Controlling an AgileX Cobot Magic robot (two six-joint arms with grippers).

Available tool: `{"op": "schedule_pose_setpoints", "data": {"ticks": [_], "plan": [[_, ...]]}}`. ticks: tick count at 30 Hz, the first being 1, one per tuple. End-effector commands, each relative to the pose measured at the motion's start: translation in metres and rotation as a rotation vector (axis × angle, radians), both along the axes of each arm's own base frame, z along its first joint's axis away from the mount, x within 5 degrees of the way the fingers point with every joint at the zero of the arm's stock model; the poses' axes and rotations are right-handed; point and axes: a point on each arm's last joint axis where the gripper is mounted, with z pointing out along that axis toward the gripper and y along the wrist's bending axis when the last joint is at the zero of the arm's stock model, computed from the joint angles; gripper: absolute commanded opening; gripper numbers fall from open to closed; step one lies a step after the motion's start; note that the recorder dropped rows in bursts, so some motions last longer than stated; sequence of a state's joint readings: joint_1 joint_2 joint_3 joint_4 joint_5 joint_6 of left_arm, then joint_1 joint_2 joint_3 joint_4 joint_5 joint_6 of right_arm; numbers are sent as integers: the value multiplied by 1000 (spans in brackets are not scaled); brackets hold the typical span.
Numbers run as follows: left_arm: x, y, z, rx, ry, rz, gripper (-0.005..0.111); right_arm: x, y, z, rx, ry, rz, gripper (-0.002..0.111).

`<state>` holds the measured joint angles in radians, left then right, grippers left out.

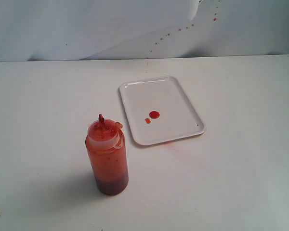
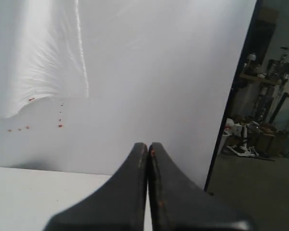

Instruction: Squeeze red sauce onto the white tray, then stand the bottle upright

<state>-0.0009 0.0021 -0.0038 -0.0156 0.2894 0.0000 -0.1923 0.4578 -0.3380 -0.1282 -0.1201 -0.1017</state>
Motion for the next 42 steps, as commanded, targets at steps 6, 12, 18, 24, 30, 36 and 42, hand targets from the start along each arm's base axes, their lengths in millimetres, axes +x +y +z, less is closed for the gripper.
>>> {"op": "schedule_pose_setpoints", "data": {"ticks": [6, 12, 18, 24, 30, 36, 42], "plan": [[0, 0, -1, 10, -3, -6, 0, -24, -1, -88, 240, -11, -52, 0], [0, 0, -1, 10, -3, -6, 0, -27, 2, -87, 202, -11, -20, 0], [0, 0, -1, 8, -3, -6, 0, -34, 10, -94, 137, 63, 65, 0], [0, 0, -1, 8, -3, -6, 0, -44, 14, -107, 131, 178, 90, 0], [0, 0, -1, 10, -3, -6, 0, -50, 16, -119, 100, 295, 99, 0], [0, 0, -1, 10, -3, -6, 0, -50, 17, -120, 164, 310, 119, 0], [0, 0, -1, 10, -3, -6, 0, -50, 17, -120, 179, 308, 118, 0]]}}
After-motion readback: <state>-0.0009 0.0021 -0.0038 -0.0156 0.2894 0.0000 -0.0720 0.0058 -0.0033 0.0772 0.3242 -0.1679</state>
